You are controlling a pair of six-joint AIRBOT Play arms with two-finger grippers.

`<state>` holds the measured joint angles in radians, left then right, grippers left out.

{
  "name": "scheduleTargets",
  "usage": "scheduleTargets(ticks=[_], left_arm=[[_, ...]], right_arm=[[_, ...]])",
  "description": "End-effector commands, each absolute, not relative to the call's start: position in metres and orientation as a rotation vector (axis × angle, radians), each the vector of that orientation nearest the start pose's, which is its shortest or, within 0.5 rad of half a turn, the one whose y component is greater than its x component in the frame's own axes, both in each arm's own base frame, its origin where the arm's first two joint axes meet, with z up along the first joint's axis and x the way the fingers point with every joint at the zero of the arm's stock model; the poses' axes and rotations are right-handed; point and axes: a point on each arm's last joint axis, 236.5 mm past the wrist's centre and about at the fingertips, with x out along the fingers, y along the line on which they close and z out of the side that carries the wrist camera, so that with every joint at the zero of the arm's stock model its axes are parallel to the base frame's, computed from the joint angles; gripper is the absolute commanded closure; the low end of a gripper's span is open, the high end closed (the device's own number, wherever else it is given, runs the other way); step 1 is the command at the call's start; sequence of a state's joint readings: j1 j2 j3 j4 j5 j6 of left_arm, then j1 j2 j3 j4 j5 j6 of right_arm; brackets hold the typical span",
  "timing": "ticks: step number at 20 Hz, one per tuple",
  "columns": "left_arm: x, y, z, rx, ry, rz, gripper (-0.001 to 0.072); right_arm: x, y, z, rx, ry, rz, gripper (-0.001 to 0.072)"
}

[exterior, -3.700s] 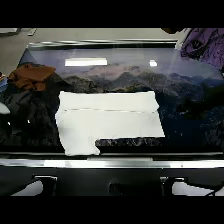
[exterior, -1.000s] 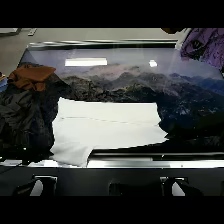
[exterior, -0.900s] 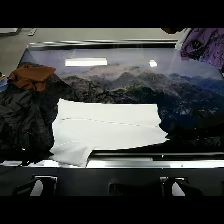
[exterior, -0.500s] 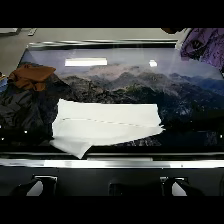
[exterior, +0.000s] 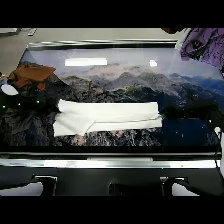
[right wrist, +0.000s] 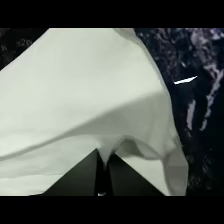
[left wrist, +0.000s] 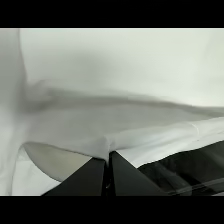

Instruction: Fold the clothes and pants, and hang the long-sleeved shirts on hangers.

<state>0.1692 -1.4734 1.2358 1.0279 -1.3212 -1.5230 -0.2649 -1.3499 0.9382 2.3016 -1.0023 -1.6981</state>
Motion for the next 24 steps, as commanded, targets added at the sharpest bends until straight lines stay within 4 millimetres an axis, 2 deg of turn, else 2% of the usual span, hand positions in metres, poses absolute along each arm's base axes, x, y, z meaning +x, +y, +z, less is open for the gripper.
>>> scheduleTargets(ticks=[1,5,9,10,11,12,14,15,17,19,21,24], left_arm=[[0.427,-0.050,-0.018,-0.580,1.419,-0.224,0.0695],[0.448,-0.047,-0.026,-0.580,1.413,-0.223,0.0695],[0.447,-0.048,-0.053,-0.597,1.470,-0.216,0.0692],[0.446,-0.050,-0.058,-0.598,1.481,-0.217,0.0688],[0.446,-0.051,-0.060,-0.597,1.486,-0.218,0.0659],[0.447,-0.052,-0.061,-0.596,1.485,-0.219,0.0570],[0.452,-0.050,-0.053,-0.598,1.468,-0.214,0.0291],[0.456,-0.048,-0.045,-0.593,1.449,-0.216,0.0250],[0.467,-0.040,-0.025,-0.579,1.399,-0.197,0.0245],[0.476,-0.033,-0.006,-0.549,1.349,-0.174,0.0244],[0.481,-0.031,0.009,-0.534,1.311,-0.176,0.0244],[0.478,-0.030,0.018,-0.519,1.301,-0.176,0.0244]], right_arm=[[0.427,0.034,-0.043,0.770,1.158,0.071,0.0677],[0.449,0.028,-0.039,0.762,1.132,0.064,0.0677],[0.448,0.036,-0.064,0.789,1.202,0.055,0.0675],[0.446,0.039,-0.071,0.789,1.222,0.059,0.0649],[0.442,0.044,-0.076,0.793,1.246,0.065,0.0566],[0.438,0.046,-0.077,0.801,1.269,0.069,0.0489],[0.429,0.035,-0.067,0.789,1.318,0.084,0.0193],[0.428,0.021,-0.059,0.798,1.330,0.070,0.0170],[0.429,-0.007,-0.047,0.844,1.313,0.038,0.0095],[0.421,-0.025,-0.048,0.883,1.323,0.026,0.0050],[0.415,-0.022,-0.054,0.874,1.357,0.072,0.0041],[0.418,0.004,-0.065,0.919,1.387,0.164,0.0039]])
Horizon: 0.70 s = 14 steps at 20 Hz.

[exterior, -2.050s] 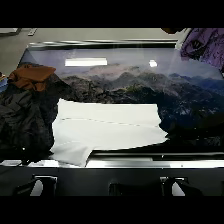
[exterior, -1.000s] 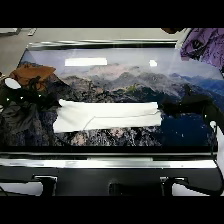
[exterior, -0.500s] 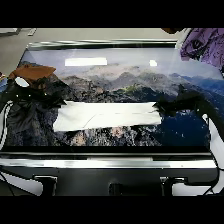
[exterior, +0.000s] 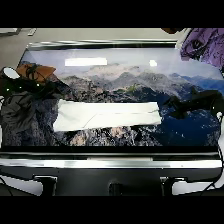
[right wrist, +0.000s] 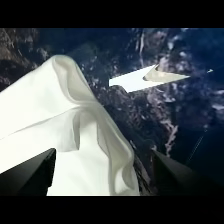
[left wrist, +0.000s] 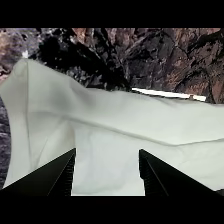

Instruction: Fold the clothes and pants, and hang the long-sleeved shirts on hangers.

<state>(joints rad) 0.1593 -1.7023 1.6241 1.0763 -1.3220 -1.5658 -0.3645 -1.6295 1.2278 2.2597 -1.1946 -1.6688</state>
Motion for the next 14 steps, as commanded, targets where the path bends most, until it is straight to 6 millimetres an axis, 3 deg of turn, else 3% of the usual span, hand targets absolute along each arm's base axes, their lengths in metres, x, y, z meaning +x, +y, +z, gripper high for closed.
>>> scheduleTargets(ticks=[1,6,7,8,9,10,11,12,14], left_arm=[[0.477,-0.030,0.019,-0.519,1.304,-0.177,0.0244],[0.474,-0.031,0.020,-0.524,1.317,-0.177,0.0246],[0.474,-0.032,0.020,-0.529,1.317,-0.174,0.0247],[0.473,-0.034,0.020,-0.526,1.319,-0.177,0.0257],[0.473,-0.037,0.020,-0.522,1.321,-0.184,0.0262],[0.473,-0.041,0.020,-0.516,1.323,-0.191,0.0384],[0.472,-0.049,0.020,-0.510,1.327,-0.204,0.0614],[0.472,-0.058,0.019,-0.497,1.330,-0.220,0.0692],[0.476,-0.089,0.015,-0.481,1.330,-0.249,0.0692]], right_arm=[[0.420,0.008,-0.071,0.914,1.395,0.164,0.0039],[0.423,0.042,-0.098,0.872,1.450,0.196,0.0053],[0.424,0.050,-0.100,0.855,1.452,0.205,0.0100],[0.427,0.056,-0.100,0.836,1.443,0.213,0.0233],[0.429,0.061,-0.099,0.815,1.433,0.220,0.0411],[0.431,0.061,-0.095,0.810,1.419,0.222,0.0566],[0.433,0.059,-0.088,0.810,1.404,0.216,0.0676],[0.435,0.056,-0.079,0.792,1.378,0.214,0.0677],[0.436,0.047,-0.054,0.744,1.330,0.181,0.0677]])
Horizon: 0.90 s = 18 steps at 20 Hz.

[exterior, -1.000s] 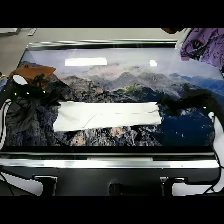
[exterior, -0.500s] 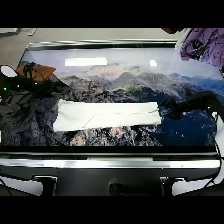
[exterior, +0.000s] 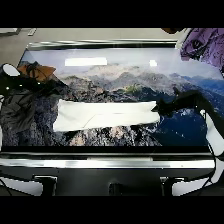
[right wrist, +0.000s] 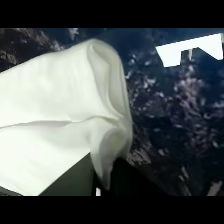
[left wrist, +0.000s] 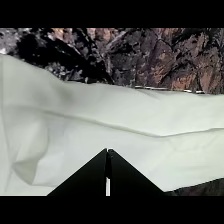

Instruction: Fold the clothes and pants, and hang the long-sleeved shirts on hangers.

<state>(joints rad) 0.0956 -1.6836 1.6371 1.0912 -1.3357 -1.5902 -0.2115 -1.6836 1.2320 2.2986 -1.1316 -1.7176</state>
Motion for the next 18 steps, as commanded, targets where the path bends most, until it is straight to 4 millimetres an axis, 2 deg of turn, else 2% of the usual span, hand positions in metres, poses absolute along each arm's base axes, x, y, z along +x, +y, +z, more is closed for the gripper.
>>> scheduleTargets(ticks=[1,4,5,9,10,12,14,16,18], left_arm=[[0.477,-0.109,0.010,-0.477,1.334,-0.261,0.0692],[0.474,-0.186,-0.013,-0.480,1.364,-0.299,0.0692],[0.468,-0.221,-0.020,-0.495,1.377,-0.333,0.0693],[0.432,-0.363,-0.038,-0.616,1.398,-0.527,0.0693],[0.421,-0.395,-0.041,-0.658,1.400,-0.563,0.0693],[0.403,-0.448,-0.045,-0.766,1.397,-0.608,0.0693],[0.388,-0.490,-0.048,-0.880,1.383,-0.619,0.0693],[0.378,-0.516,-0.055,-0.957,1.373,-0.605,0.0693],[0.371,-0.532,-0.063,-1.020,1.382,-0.585,0.0693]], right_arm=[[0.434,0.042,-0.042,0.730,1.315,0.153,0.0677],[0.419,0.033,0.001,0.671,1.282,0.121,0.0677],[0.413,0.032,0.016,0.648,1.271,0.120,0.0677],[0.395,0.015,0.076,0.525,1.199,0.079,0.0677],[0.392,0.010,0.092,0.499,1.179,0.063,0.0677],[0.388,0.002,0.122,0.451,1.133,0.043,0.0677],[0.384,0.000,0.147,0.431,1.087,0.037,0.0677],[0.382,0.000,0.166,0.420,1.051,0.036,0.0677],[0.379,0.000,0.177,0.430,1.030,0.029,0.0677]])
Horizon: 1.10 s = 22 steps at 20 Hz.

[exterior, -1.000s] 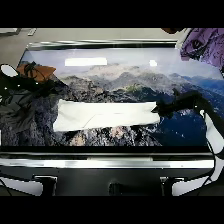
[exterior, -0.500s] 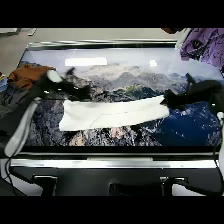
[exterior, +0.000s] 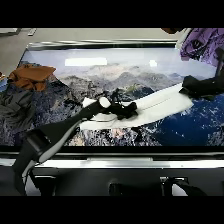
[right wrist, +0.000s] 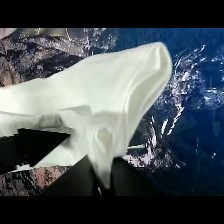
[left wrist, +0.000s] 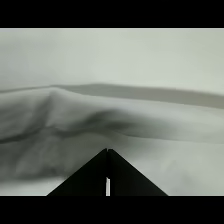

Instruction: Fold the clothes and pants, and hang the long-sleeved shirts on hangers.

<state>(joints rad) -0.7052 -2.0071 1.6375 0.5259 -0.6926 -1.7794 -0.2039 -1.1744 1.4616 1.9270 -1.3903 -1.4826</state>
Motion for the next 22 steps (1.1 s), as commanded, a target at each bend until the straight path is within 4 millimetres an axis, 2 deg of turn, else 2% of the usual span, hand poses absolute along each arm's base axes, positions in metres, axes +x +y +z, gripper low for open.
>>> scheduleTargets(ticks=[1,3,6,7,9,11,14,16,17,19,21,22], left_arm=[[0.367,-0.537,-0.067,-1.047,1.391,-0.575,0.0693],[0.362,-0.543,-0.070,-1.061,1.404,-0.575,0.0693],[0.364,-0.538,-0.057,-1.007,1.401,-0.656,0.0694],[0.366,-0.529,-0.053,-0.980,1.412,-0.677,0.0694],[0.377,-0.495,-0.043,-0.884,1.433,-0.706,0.0695],[0.395,-0.447,-0.027,-0.776,1.435,-0.696,0.0694],[0.427,-0.339,0.002,-0.579,1.401,-0.564,0.0694],[0.437,-0.265,0.027,-0.481,1.376,-0.471,0.0694],[0.440,-0.229,0.040,-0.450,1.363,-0.416,0.0693],[0.441,-0.170,0.062,-0.419,1.333,-0.319,0.0693],[0.440,-0.124,0.083,-0.420,1.296,-0.245,0.0693],[0.439,-0.108,0.091,-0.434,1.281,-0.220,0.0693]], right_arm=[[0.377,0.000,0.179,0.429,1.026,0.028,0.0677],[0.373,0.001,0.178,0.428,1.041,0.029,0.0677],[0.375,0.000,0.178,0.431,1.034,0.025,0.0677],[0.376,0.001,0.179,0.440,1.028,0.020,0.0677],[0.381,0.004,0.182,0.491,1.008,0.014,0.0677],[0.386,0.008,0.187,0.543,0.986,0.015,0.0677],[0.391,0.019,0.195,0.629,0.963,0.033,0.0677],[0.395,0.037,0.196,0.627,0.956,0.055,0.0677],[0.398,0.053,0.196,0.627,0.949,0.071,0.0677],[0.405,0.094,0.190,0.618,0.958,0.112,0.0677],[0.410,0.144,0.174,0.594,0.992,0.161,0.0677],[0.412,0.170,0.164,0.584,1.013,0.186,0.0677]])
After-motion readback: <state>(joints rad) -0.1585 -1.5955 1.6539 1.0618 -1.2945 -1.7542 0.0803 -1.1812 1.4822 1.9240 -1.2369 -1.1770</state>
